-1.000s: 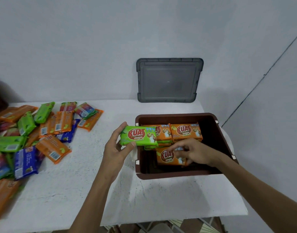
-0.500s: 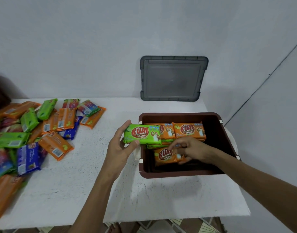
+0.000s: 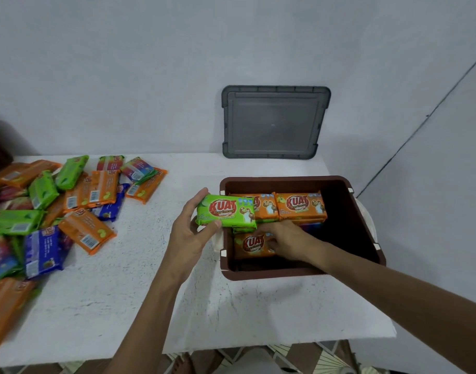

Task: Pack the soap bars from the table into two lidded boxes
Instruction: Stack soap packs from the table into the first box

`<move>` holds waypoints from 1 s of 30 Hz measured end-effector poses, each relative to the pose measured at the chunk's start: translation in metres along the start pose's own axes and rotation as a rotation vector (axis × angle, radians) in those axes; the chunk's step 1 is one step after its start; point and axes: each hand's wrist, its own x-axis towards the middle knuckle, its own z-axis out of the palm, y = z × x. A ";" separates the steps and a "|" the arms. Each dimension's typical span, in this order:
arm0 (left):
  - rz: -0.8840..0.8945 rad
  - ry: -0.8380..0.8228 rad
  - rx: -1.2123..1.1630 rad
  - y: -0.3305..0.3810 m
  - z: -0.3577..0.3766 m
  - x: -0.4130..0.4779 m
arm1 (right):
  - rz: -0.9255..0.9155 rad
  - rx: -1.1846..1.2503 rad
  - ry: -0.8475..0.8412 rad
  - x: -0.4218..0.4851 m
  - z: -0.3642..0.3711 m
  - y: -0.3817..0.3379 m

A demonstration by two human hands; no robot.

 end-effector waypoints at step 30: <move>0.288 0.007 0.831 -0.007 0.035 -0.003 | 0.248 0.593 0.076 -0.074 -0.047 0.067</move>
